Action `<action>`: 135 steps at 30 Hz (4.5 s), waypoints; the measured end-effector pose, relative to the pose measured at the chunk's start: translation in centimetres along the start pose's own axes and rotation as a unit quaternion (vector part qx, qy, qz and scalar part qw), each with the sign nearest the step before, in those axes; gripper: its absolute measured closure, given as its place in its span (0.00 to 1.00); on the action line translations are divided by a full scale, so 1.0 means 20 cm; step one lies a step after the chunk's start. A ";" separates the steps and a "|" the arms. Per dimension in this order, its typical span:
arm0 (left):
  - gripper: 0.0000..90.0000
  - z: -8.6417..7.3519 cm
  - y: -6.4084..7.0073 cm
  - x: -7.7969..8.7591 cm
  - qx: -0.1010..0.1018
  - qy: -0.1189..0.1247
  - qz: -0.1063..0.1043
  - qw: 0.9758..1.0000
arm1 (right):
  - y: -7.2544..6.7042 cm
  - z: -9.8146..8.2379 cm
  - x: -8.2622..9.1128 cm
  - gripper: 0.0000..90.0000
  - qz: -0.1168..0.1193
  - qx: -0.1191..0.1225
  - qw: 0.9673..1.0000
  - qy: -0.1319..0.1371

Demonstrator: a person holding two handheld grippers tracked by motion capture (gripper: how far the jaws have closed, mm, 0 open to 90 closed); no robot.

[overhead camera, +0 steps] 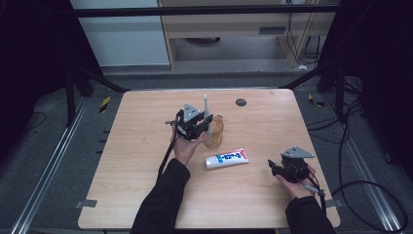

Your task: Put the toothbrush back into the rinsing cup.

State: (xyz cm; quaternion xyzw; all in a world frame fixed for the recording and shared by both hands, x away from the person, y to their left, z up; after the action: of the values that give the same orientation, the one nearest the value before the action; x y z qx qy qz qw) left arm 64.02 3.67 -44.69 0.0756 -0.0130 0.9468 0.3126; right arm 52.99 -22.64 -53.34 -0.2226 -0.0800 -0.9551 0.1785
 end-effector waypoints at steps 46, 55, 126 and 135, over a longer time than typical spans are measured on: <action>0.53 -0.04 0.03 0.07 -0.006 0.007 -0.023 1.000 | -0.01 0.00 0.00 0.44 0.000 -0.001 1.000 0.000; 0.43 0.01 0.04 0.17 -0.026 0.010 -0.029 0.999 | -0.02 0.01 -0.01 0.43 0.002 -0.001 1.000 0.001; 0.50 -0.63 -0.58 1.20 0.036 -0.160 0.156 0.974 | -0.63 0.34 -0.25 1.00 0.128 -0.047 0.990 0.028; 0.50 -0.62 -0.60 1.21 0.035 -0.157 0.163 0.973 | -0.70 0.34 -0.31 1.00 0.133 -0.040 0.990 0.024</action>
State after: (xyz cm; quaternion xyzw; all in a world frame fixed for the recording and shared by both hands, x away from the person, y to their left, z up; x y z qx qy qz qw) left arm 50.22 28.48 -53.52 0.2306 -0.0413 0.9613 0.1451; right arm 55.66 -6.12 -51.16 -0.2154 -0.0069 -0.9302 0.2970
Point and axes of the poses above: each handheld gripper's, and its own axes: x roughly backward along the jaws, z roughly out of its top, y roughly to its right, the point moved 9 cm from there along -x, roughly forward along the jaws, and after that the axes turned 11 degrees about y, right-handed, at the moved point
